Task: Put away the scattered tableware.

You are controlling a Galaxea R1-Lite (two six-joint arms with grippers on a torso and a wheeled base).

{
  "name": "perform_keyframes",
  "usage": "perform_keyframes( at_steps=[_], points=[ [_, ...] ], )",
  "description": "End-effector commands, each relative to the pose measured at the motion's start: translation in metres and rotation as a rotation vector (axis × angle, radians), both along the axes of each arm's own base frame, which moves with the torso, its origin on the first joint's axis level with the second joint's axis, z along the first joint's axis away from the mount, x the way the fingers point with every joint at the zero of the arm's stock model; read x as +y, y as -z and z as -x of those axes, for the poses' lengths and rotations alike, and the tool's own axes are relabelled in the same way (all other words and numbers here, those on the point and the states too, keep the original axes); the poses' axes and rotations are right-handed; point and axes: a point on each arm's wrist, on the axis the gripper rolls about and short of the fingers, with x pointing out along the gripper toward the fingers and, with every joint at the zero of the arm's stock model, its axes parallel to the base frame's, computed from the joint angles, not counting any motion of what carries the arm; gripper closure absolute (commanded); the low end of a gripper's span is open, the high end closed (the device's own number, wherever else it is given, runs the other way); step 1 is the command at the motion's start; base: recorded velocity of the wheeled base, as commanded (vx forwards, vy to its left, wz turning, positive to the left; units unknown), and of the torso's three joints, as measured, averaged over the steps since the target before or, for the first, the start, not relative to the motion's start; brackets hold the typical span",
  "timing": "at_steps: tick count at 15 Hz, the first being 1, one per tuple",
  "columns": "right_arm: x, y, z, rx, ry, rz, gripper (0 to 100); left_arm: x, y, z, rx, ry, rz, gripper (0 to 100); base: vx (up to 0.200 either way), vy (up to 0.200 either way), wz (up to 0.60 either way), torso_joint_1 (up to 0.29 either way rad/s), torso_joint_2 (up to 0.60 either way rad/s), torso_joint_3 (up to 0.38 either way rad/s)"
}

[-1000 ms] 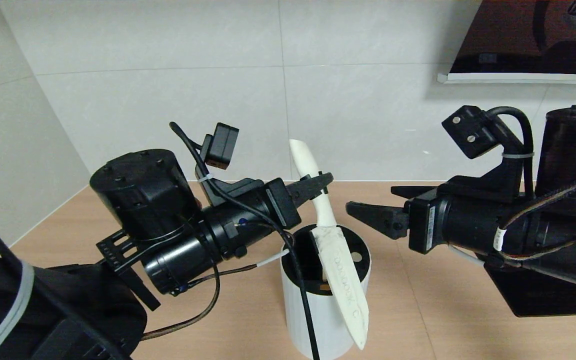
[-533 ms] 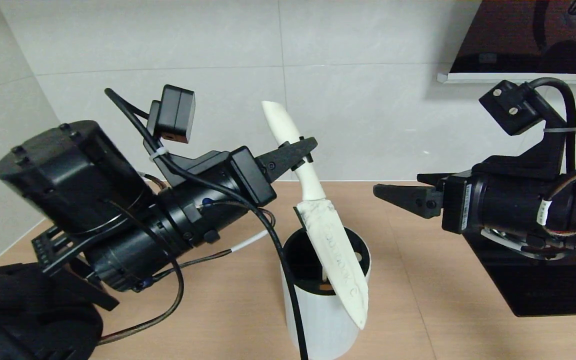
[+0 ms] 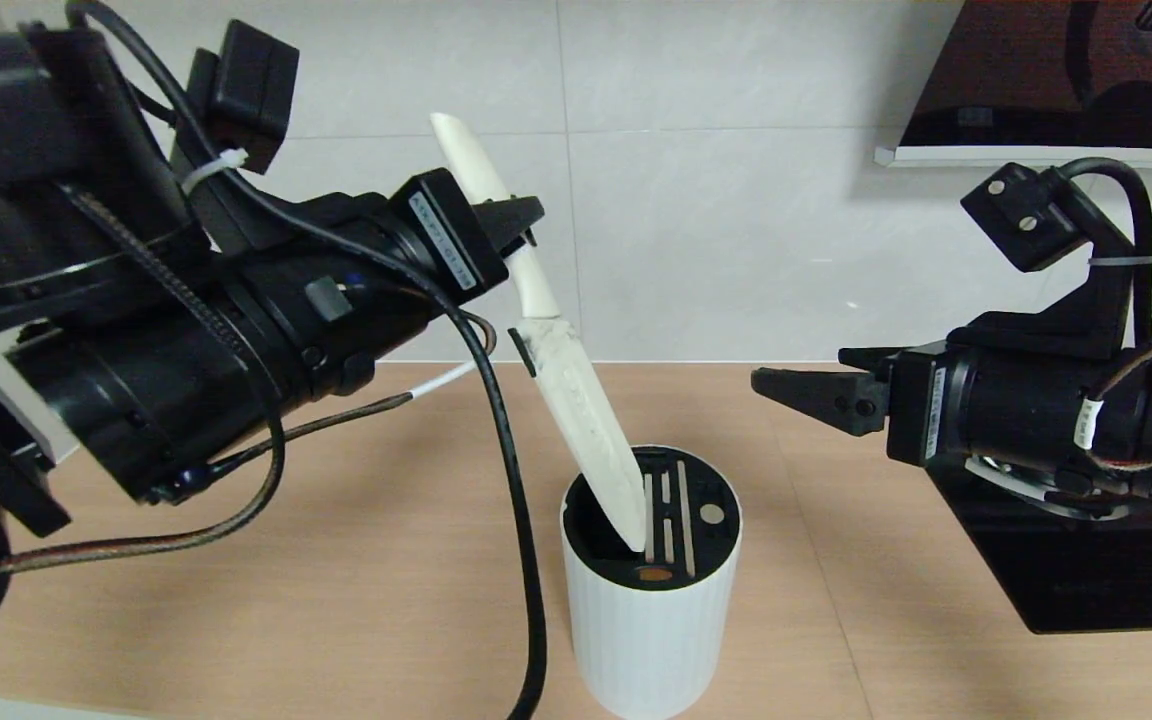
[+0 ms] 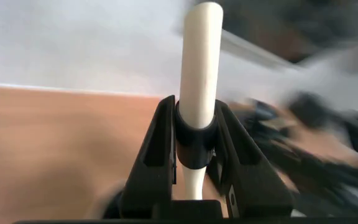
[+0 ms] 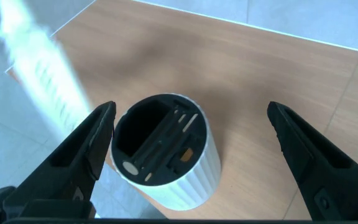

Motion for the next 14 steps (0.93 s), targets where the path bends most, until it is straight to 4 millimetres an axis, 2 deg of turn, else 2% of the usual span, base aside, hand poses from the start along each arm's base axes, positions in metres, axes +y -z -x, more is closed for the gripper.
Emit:
perform_keyframes(
  at_steps=[1, 2, 4, 9, 12, 14],
  points=[
    [0.001, 0.003, -0.001, 0.007, 0.0, 0.006, 0, -0.015, -0.007, 0.003, -0.027, -0.116, -0.025, 100, 0.0, 0.0, 0.0, 0.0, 0.0, 0.0],
    [0.001, 0.002, -0.001, 0.006, 0.001, 0.005, 0, -0.018, -0.004, 0.004, -0.049, -0.192, -0.105, 100, 0.0, 0.0, 0.0, 0.0, 0.0, 0.0],
    [0.0, 0.001, -0.001, 0.003, 0.001, 0.004, 0, -0.025, 0.0, 0.004, -0.051, -0.255, -0.143, 100, 0.0, 0.0, 0.0, 0.0, 0.0, 0.0],
    [0.001, 0.004, -0.002, 0.01, 0.003, 0.01, 0, -0.028, -0.004, 0.007, -0.121, -0.328, -0.191, 100, 0.0, 0.0, 0.0, 0.0, 0.0, 0.0],
    [0.0, 0.004, -0.002, 0.01, 0.006, 0.01, 0, -0.042, 0.0, 0.006, -0.154, -0.371, -0.205, 100, 0.0, 0.0, 0.0, 0.0, 0.0, 0.0],
    [0.0, 0.005, -0.003, 0.012, 0.007, 0.012, 0, -0.056, 0.011, 0.008, -0.14, -0.391, -0.227, 100, 0.0, 0.0, 0.0, 0.0, 0.0, 0.0]
  ],
)
